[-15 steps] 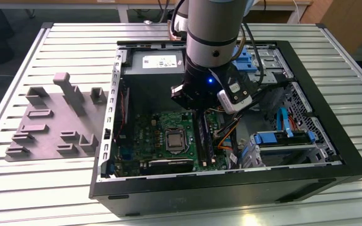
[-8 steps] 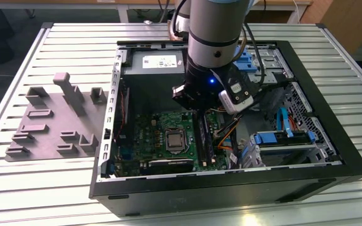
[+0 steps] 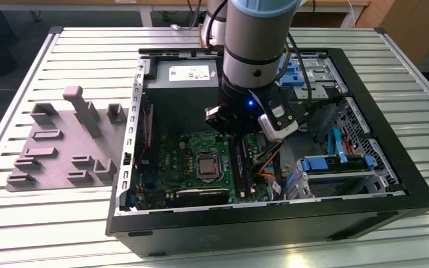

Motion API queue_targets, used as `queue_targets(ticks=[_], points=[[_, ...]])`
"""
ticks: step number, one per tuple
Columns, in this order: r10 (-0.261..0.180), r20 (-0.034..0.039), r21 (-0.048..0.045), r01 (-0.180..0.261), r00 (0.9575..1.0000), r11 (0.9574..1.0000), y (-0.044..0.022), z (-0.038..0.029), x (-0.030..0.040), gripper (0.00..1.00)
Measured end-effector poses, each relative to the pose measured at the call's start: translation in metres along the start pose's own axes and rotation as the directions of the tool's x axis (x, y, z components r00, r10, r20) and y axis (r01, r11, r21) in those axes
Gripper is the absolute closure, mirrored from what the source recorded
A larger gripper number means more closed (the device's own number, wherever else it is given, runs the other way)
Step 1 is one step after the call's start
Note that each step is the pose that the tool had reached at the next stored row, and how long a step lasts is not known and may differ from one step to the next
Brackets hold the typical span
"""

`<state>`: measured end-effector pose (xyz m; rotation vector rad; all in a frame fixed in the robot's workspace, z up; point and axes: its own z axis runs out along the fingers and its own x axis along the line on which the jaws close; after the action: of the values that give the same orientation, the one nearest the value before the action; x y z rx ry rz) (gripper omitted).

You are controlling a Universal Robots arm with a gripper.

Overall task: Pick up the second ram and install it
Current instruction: 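Insert the second ram into the second slot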

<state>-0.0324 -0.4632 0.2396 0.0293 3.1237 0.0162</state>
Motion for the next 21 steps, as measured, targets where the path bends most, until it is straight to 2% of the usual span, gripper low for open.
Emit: queue_targets(ticks=[3,9,14,21], points=[[0.000,0.0000,-0.0003,0.000,1.0000,1.0000,0.0000,0.0001,0.0000,0.86],[0.000,0.0001,-0.0003,0.000,1.0000,1.0000,-0.0049,0.0014,-0.0001,0.86],[0.000,-0.0004,-0.0001,0.000,1.0000,1.0000,-0.0052,0.0050,-0.0013,0.86],[0.000,-0.0003,-0.0004,0.000,1.0000,1.0000,-0.0055,0.0055,-0.0014,0.86]])
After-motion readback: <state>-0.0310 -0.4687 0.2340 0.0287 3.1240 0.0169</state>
